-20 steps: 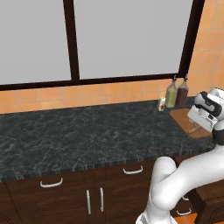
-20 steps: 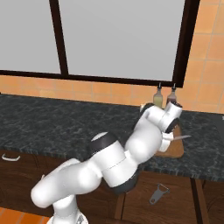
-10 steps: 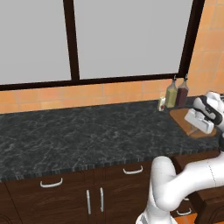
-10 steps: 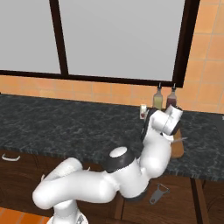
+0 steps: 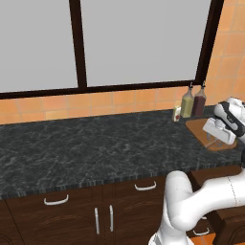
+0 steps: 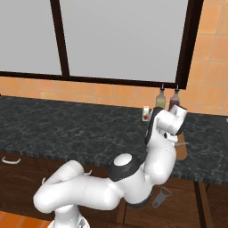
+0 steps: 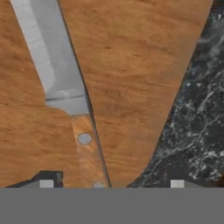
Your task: Place the appropriate cutting tool for cutting the garlic skin on the cutting board.
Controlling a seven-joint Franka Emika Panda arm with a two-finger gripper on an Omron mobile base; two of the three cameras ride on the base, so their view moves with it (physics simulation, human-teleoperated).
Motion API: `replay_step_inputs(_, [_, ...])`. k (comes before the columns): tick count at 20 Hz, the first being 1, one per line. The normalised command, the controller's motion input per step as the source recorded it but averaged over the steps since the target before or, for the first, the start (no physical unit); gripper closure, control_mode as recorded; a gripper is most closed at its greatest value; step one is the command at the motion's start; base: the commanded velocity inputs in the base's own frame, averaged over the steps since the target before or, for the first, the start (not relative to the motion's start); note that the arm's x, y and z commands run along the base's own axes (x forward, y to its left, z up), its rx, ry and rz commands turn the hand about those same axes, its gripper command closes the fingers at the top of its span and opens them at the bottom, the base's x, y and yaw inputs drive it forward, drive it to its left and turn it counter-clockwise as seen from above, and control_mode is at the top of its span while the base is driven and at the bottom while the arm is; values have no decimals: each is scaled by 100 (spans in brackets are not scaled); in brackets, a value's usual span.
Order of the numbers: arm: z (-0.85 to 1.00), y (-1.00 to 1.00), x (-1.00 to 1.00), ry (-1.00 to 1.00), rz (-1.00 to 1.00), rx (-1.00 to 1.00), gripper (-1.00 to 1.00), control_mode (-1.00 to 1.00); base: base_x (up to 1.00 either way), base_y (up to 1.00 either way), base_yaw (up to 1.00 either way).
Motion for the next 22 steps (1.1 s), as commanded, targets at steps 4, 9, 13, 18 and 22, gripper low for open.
replay_step_inputs(4, [33, 42, -57, 0, 0, 0, -100, -100, 0, 0, 0])
replay_step_inputs(9, [37, 63, -62, 0, -3, -2, -100, -100, 0, 0, 0])
replay_step_inputs(13, [31, 61, -65, -1, -7, -1, -100, -100, 0, 0, 0])
replay_step_inputs(18, [24, 76, -64, -5, -11, -3, -100, -100, 0, 0, 0])
replay_step_inputs(22, [21, 93, -49, -13, -10, -6, -100, -100, 0, 0, 0])
